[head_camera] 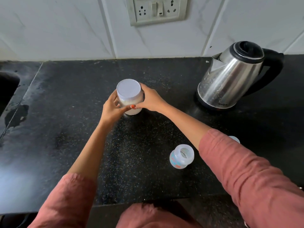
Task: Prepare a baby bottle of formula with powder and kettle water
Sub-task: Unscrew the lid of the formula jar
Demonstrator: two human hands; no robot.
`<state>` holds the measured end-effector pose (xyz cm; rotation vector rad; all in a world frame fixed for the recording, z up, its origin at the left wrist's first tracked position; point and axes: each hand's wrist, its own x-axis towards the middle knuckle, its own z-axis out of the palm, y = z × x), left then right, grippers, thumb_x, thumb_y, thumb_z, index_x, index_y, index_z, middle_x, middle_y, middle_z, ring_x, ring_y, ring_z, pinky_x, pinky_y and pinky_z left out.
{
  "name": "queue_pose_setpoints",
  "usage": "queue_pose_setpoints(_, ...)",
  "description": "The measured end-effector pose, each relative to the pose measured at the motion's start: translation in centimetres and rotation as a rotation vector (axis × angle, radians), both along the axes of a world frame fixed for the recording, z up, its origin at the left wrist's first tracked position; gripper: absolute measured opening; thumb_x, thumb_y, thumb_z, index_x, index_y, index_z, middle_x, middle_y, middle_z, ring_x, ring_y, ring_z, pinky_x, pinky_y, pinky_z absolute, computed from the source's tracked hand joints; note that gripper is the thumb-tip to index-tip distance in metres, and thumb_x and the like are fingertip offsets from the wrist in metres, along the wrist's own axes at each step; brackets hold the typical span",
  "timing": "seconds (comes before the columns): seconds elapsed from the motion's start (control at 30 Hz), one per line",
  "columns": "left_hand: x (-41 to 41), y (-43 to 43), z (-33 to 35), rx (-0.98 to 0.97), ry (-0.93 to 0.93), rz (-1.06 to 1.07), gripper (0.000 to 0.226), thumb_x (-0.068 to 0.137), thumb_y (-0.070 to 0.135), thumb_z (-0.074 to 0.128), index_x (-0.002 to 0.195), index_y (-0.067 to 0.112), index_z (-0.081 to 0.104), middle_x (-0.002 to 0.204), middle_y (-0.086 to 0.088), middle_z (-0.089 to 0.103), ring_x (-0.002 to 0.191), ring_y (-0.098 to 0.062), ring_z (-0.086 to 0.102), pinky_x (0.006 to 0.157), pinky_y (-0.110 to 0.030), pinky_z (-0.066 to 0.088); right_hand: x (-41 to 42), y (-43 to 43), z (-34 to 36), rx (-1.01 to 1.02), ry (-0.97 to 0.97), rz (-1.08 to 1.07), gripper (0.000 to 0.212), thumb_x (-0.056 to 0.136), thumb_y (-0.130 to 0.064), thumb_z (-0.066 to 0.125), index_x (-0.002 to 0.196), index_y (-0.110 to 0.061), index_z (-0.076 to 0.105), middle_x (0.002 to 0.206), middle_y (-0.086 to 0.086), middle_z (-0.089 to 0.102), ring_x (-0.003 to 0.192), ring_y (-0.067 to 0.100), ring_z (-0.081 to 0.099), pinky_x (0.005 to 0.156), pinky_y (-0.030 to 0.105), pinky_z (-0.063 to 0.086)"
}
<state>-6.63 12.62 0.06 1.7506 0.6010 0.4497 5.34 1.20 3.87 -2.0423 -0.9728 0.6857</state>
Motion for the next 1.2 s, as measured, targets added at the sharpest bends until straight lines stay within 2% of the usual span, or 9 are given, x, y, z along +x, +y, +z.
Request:
queue_pose_setpoints(0.07, 0.0, 0.0, 0.0, 0.021, -0.001, 0.015, 0.085, 0.062, 0.020, 0.083, 0.136, 0.016, 0.042, 0.133, -0.001, 0.052, 0.122, -0.015, 0.049, 0.101, -0.041, 0.045, 0.0, 0.1, 0.1, -0.009, -0.016, -0.015, 0.090, 0.064, -0.010, 0.081, 0.140, -0.010, 0.033, 0.138, 0.011, 0.048, 0.127, 0.026, 0.043, 0.104, 0.037, 0.038)
queue_pose_setpoints(0.3, -1.2, -1.2, 2.3, 0.039, -0.065, 0.038, 0.084, 0.060, 0.022, 0.085, 0.134, 0.017, 0.047, 0.126, 0.002, 0.058, 0.116, -0.006, 0.052, 0.096, -0.029, 0.048, -1.2, -1.1, 2.7, 0.034, -0.082, -0.004, 0.088, 0.063, -0.014, 0.082, 0.138, -0.009, 0.036, 0.135, 0.010, 0.051, 0.125, 0.023, 0.046, 0.102, 0.035, 0.039)
queue_pose_setpoints(0.43, -3.7, -2.7, 4.0, 0.015, -0.072, -0.009, 0.093, 0.049, 0.043, 0.085, 0.132, 0.021, 0.049, 0.125, 0.007, 0.059, 0.118, -0.007, 0.053, 0.096, -0.033, 0.048, -3.6, -3.2, 4.2, 0.046, -0.069, -0.005, 0.087, 0.064, -0.014, 0.082, 0.138, -0.009, 0.036, 0.134, 0.009, 0.052, 0.124, 0.021, 0.046, 0.099, 0.030, 0.040)
queue_pose_setpoints(0.5, -5.3, -3.7, 4.4, 0.010, -0.054, -0.019, 0.095, 0.046, 0.046, 0.083, 0.131, 0.023, 0.049, 0.125, 0.007, 0.059, 0.118, -0.008, 0.054, 0.096, -0.036, 0.048, -5.4, -4.3, 4.6, 0.037, -0.048, -0.012, 0.089, 0.063, -0.015, 0.082, 0.138, -0.009, 0.035, 0.134, 0.008, 0.051, 0.124, 0.020, 0.046, 0.101, 0.032, 0.040)
queue_pose_setpoints(0.57, -7.0, -4.7, 4.6, -0.004, -0.039, -0.027, 0.094, 0.046, 0.044, 0.086, 0.131, 0.024, 0.049, 0.125, 0.007, 0.059, 0.116, -0.009, 0.055, 0.096, -0.038, 0.049, -7.2, -5.4, 4.6, 0.022, -0.034, -0.025, 0.090, 0.063, -0.015, 0.083, 0.138, -0.010, 0.035, 0.134, 0.008, 0.051, 0.124, 0.020, 0.046, 0.101, 0.032, 0.040)
queue_pose_setpoints(0.73, -11.4, -7.2, 4.1, -0.043, -0.028, -0.039, 0.090, 0.046, 0.041, 0.087, 0.127, 0.033, 0.049, 0.124, 0.014, 0.059, 0.116, -0.002, 0.054, 0.096, -0.029, 0.048, -11.9, -7.7, 3.8, 0.006, 0.021, -0.047, 0.088, 0.064, -0.014, 0.081, 0.138, -0.012, 0.033, 0.135, 0.006, 0.049, 0.126, 0.018, 0.044, 0.103, 0.035, 0.041)
queue_pose_setpoints(0.87, -13.9, -8.4, 3.0, -0.068, -0.001, -0.041, 0.094, 0.048, 0.034, 0.090, 0.130, 0.029, 0.045, 0.129, 0.008, 0.057, 0.120, -0.005, 0.052, 0.101, -0.035, 0.044, -14.5, -9.1, 2.5, -0.002, 0.057, -0.061, 0.085, 0.066, -0.012, 0.080, 0.137, -0.012, 0.033, 0.136, 0.005, 0.048, 0.129, 0.016, 0.041, 0.105, 0.032, 0.038)
queue_pose_setpoints(1.1, -15.8, -9.8, 1.2, -0.126, 0.004, -0.029, 0.086, 0.049, 0.034, 0.089, 0.123, 0.038, 0.046, 0.126, 0.013, 0.056, 0.118, 0.000, 0.052, 0.098, -0.022, 0.045, -16.4, -10.3, 1.1, -0.019, 0.066, -0.041, 0.084, 0.067, -0.017, 0.080, 0.137, -0.015, 0.033, 0.137, 0.001, 0.048, 0.128, 0.012, 0.041, 0.101, 0.024, 0.036)
queue_pose_setpoints(1.2, -16.2, -10.0, 0.5, -0.151, 0.002, -0.021, 0.095, 0.045, 0.038, 0.084, 0.131, 0.032, 0.044, 0.131, 0.010, 0.055, 0.122, -0.006, 0.050, 0.103, -0.033, 0.043, -16.7, -10.3, 0.8, -0.029, 0.056, -0.029, 0.084, 0.066, -0.019, 0.081, 0.136, -0.016, 0.034, 0.136, 0.001, 0.048, 0.127, 0.012, 0.042, 0.101, 0.028, 0.039)
